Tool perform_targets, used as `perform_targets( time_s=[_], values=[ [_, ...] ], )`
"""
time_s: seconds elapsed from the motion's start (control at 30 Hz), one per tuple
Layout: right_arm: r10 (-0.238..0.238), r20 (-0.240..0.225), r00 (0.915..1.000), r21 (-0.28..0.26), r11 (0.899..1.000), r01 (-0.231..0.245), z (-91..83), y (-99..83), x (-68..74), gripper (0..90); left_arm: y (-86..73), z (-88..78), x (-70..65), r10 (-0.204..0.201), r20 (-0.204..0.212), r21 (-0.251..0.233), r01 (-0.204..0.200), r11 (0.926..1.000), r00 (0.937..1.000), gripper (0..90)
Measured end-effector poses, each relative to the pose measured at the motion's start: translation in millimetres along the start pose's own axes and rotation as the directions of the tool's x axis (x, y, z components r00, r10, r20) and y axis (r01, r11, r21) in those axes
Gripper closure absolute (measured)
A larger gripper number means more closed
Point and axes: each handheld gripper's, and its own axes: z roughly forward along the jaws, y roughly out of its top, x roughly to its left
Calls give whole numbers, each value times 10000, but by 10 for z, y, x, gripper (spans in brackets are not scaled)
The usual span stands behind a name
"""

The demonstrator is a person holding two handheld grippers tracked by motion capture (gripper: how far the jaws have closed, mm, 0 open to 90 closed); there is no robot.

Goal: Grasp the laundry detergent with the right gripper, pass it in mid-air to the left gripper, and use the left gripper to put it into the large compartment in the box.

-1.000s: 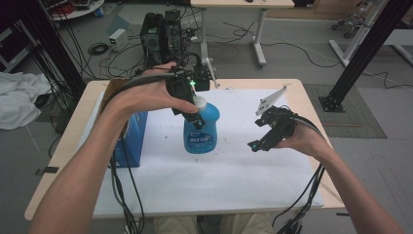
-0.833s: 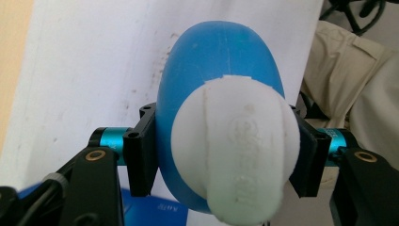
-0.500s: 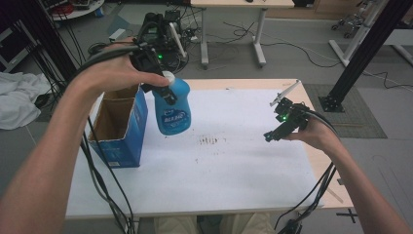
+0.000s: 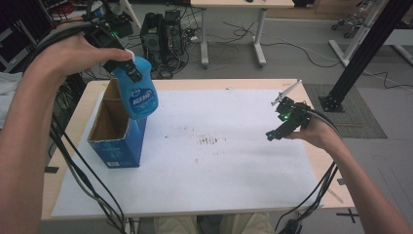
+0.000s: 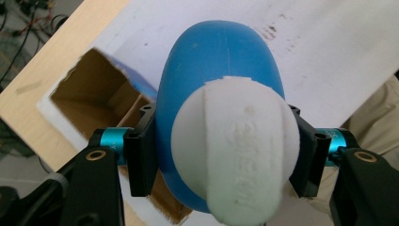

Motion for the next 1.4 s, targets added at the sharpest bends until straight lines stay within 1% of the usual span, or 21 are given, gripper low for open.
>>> perform_targets(
  time_s=[0.03, 0.17, 0.23, 0.3, 0.37, 0.4, 0.53, 0.57, 0.6, 0.63, 0.67, 0.73, 0.77, 0.93, 0.97, 1.0, 1.03, 1.13, 1.2, 1.33, 1.4],
  values=[
    [37, -133, 9999, -74, 10000, -38, 5, 2, 21, 128, -288, -152, 274, -2033, -582, -278, 2020, 9790, 9774, 382],
    [-30, 25, 10000, 70, 10000, 30, 12, -1, -7, 128, -337, -182, 329, -2299, -686, -322, 2282, 9731, 9708, 381],
    [-20, 35, 10000, 53, 10000, 20, 12, -1, -7, 128, -223, -126, 220, -1652, -470, -255, 1642, 9861, 9851, 382],
    [-73, 40, 10000, 80, 9999, 73, 26, -11, -18, 128, -503, -242, 514, -3381, -1235, -179, 3386, 9408, 9330, 381],
    [-5, 43, 10000, 144, 9999, 4, 38, -13, -22, 128, -466, -243, 477, -3124, -1142, -216, 3121, 9498, 9431, 381],
    [20, 33, 10000, 153, 9999, -21, 34, -13, -18, 128, -551, -227, 560, -3563, -1330, -132, 3578, 9337, 9248, 382],
    [-39, 25, 10000, 196, 9998, 38, 57, -16, -17, 128, -560, -224, 569, -3581, -1347, -69, 3605, 9327, 9239, 381],
    [-70, 14, 10000, 215, 9997, 70, 68, -23, -3, 128, -663, -145, 642, -3836, -1483, 15, 3881, 9216, 9115, 381],
    [-70, 14, 10000, 215, 9997, 70, 68, -23, -3, 128, -663, -145, 642, -3836, -1483, 15, 3881, 9216, 9115, 382],
    [-79, -9, 10000, 221, 9997, 79, 79, -32, 7, 128, -492, -242, 500, -3342, -1212, -221, 3340, 9423, 9347, 382],
    [-19, 46, 10000, 145, 9999, 18, 41, -13, -24, 128, -686, -114, 653, -3862, -1508, 41, 3913, 9203, 9100, 381],
    [-80, 15, 10000, 203, 9998, 80, 66, -21, -6, 128, -590, -201, 593, -3661, -1409, -64, 3689, 9295, 9199, 381],
    [-32, 35, 10000, 202, 9998, 31, 63, -18, -9, 128, -705, -87, 661, -3947, -1484, 23, 3994, 9168, 9068, 381],
    [-41, -14, 10000, 291, 9996, 42, 99, -47, 17, 128, -709, -84, 664, -3925, -1485, 43, 3975, 9176, 9077, 381],
    [-50, -7, 10000, 288, 9996, 50, 96, -45, 16, 128, -840, 183, 711, -4024, -1289, 269, 4089, 9122, 9063, 381],
    [-113, -17, 9999, 377, 9992, 114, 144, -57, 38, 128, -723, -64, 673, -3925, -1452, 63, 3976, 9175, 9082, 381],
    [-41, -11, 10000, 298, 9995, 42, 102, -47, 19, 128, -859, 236, 714, -4060, -1251, 291, 4124, 9106, 9053, 381],
    [-86, -29, 10000, 381, 9992, 87, 141, -57, 39, 128, -768, 22, 689, -3975, -1396, 122, 4030, 9151, 9069, 381],
    [-121, -17, 9999, 385, 9992, 121, 146, -57, 38, 128, -972, 552, 743, -4036, -912, 599, 4095, 9103, 9104, 381],
    [-179, 20, 9998, 434, 9989, 178, 166, -54, 68, 128, -948, 473, 739, -4055, -970, 518, 4115, 9099, 9089, 381],
    [-179, -12, 9998, 468, 9987, 179, 184, -60, 76, 128, -1085, 858, 765, -4075, -737, 840, 4128, 9069, 9102, 381]
  ],
)
